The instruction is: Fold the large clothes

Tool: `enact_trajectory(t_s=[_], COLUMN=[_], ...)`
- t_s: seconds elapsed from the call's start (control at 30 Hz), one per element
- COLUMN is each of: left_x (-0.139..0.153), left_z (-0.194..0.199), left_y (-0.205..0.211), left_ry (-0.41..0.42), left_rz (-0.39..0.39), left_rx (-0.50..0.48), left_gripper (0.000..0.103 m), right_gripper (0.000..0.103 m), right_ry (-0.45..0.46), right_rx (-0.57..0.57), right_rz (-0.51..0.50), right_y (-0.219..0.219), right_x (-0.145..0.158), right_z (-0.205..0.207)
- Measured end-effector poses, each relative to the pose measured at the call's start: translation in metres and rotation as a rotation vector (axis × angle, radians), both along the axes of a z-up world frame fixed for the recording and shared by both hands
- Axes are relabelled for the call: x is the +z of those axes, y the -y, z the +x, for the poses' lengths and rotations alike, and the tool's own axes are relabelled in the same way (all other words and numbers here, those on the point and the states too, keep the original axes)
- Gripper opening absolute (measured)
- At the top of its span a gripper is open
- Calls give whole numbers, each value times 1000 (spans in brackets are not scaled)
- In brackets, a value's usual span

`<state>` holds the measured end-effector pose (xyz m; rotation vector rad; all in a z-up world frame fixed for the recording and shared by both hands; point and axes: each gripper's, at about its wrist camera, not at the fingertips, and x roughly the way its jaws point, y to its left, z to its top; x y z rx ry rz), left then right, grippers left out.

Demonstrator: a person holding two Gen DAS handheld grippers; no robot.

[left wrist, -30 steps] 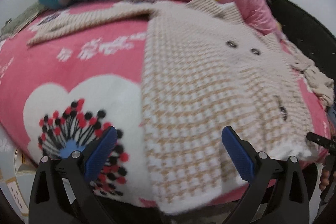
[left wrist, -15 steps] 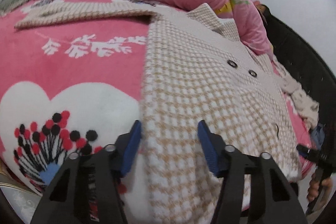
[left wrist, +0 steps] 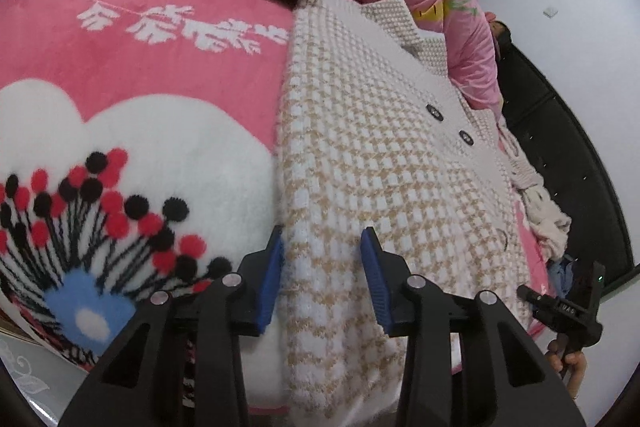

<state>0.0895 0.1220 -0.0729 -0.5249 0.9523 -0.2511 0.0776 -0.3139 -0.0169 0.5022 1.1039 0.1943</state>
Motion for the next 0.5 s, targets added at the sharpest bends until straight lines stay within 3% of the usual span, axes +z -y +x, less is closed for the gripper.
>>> enact_trajectory(t_s=[0.13,0.17,0.2,0.27,0.33,0.5], left_x=[3,4,5,9,23,72], left_z=[-4,-5,-5,-6,-10,-29], left_y=[6,8,13,19,26,26], left_ry=[14,19,24,34,66,193], left_rz=[60,81,128,208,299,378], left_rx=[-5,-4,0,0,-10,-10], left_gripper=[38,36,34,21,10,8], right_gripper=[25,22,12,4,3,2], right_ry=[8,14,24,45,107,242], right_rx=[24,28,23,24,29,43], right_rz=[-44,-60,-87,-92,-103,-145], right_y=[-10,-12,-12,-9,-5,5], right_x=[2,2,3,8,28,82], right_z=[-14,-18,-22,-25,-27,-42])
